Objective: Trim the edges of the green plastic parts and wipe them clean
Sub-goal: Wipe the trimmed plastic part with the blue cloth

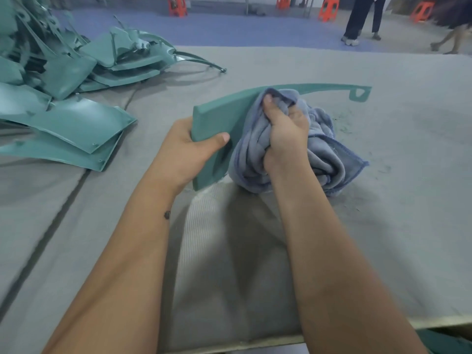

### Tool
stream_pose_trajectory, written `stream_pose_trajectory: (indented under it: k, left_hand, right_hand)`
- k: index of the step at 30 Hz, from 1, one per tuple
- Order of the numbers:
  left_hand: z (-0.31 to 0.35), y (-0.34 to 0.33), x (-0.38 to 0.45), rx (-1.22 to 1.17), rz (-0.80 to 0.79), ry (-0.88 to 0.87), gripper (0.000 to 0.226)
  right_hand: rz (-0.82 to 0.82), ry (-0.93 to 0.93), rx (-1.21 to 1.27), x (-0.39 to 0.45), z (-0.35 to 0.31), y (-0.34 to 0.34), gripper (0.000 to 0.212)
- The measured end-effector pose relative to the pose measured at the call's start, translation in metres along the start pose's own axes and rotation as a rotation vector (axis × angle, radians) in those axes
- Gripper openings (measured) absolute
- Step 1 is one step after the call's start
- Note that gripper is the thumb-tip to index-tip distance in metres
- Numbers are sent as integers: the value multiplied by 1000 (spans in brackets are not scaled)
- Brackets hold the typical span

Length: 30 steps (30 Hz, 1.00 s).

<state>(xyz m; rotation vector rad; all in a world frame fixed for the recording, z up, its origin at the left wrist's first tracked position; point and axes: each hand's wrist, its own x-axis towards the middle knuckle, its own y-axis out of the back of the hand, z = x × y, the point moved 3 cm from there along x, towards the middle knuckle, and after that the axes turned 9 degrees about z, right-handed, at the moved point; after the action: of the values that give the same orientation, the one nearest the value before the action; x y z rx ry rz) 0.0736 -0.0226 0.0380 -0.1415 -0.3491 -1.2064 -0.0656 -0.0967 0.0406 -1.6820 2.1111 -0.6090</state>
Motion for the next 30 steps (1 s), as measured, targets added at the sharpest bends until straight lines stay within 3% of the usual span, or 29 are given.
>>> stream_pose_trajectory:
  k: [8,11,15,17,20,22,24,25,26,28,30]
  left_hand:
    - [2,-3,-1,70,-90,47,26]
    - [5,-5,-3,82,-129,50,25]
    - [5,0,-4,47,-124,83,17]
    - [3,3,-5,36,-121,83,19]
    - [0,3,-4,0,-119,87,23]
    - [-4,6,0,-50,-39,116,19]
    - [-10,12,4,-85,87,150,16]
    - [-12,16,5,-96,152,161,16]
    - [-14,21,7,-117,229,176,17]
    - [-16,35,9,-236,413,217,14]
    - [-16,46,10,-460,556,265,14]
  right_hand:
    - [290,-54,55,13,-11,17,16]
    - [366,-209,114,22,-13,33,35]
    - [404,-325,272,25,-13,44,35]
    - [388,-323,374,21,-13,47,34]
    - [272,-228,277,17,-12,50,37]
    - [213,-251,254,18,-9,45,49]
    - [132,-266,306,19,-7,38,43]
    - [132,-229,291,19,-5,36,31]
    - [167,-131,120,21,-3,33,18]
    - [181,218,-393,18,-2,25,7]
    - [-142,539,-724,6,7,6,10]
